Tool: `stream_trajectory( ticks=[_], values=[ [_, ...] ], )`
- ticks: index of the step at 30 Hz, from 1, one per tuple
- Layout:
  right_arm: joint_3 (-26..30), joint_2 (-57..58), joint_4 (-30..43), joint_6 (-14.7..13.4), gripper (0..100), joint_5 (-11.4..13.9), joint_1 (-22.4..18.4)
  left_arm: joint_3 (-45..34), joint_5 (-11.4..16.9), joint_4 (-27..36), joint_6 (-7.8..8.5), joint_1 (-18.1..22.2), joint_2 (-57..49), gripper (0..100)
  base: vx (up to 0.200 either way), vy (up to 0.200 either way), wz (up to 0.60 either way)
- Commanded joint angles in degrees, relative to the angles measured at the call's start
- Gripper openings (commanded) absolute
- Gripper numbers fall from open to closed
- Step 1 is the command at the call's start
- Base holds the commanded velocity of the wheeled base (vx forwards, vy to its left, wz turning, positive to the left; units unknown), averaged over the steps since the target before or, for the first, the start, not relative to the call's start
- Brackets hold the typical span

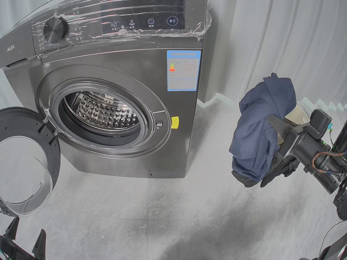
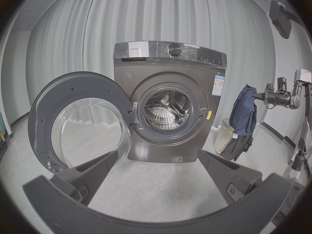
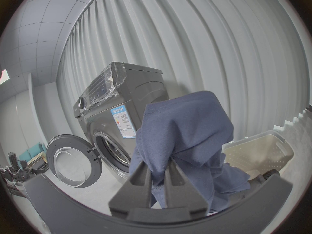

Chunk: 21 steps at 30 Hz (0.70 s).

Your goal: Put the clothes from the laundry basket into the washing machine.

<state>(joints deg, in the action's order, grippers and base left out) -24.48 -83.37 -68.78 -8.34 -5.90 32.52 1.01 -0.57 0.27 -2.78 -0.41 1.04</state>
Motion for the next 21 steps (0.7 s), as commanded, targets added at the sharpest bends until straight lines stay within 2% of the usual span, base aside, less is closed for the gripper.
stream_trajectory(
  ticks=[1, 7, 21],
  values=[
    [0.2, 0.0, 0.0, 0.0, 0, 0.0, 0.1, -0.8, 0.0, 0.0, -0.03, 0.0, -0.6, 100, -0.2, 0.0, 0.0],
    [0.5, 0.0, 0.0, 0.0, 0, 0.0, 0.1, -0.8, 0.0, 0.0, -0.03, 0.0, -0.6, 100, 0.0, 0.0, 0.0],
    [0.7, 0.0, 0.2, 0.0, 0, 0.0, 0.2, -0.8, 0.0, 0.0, -0.03, 0.0, -0.5, 100, 0.0, 0.2, 0.0]
  ],
)
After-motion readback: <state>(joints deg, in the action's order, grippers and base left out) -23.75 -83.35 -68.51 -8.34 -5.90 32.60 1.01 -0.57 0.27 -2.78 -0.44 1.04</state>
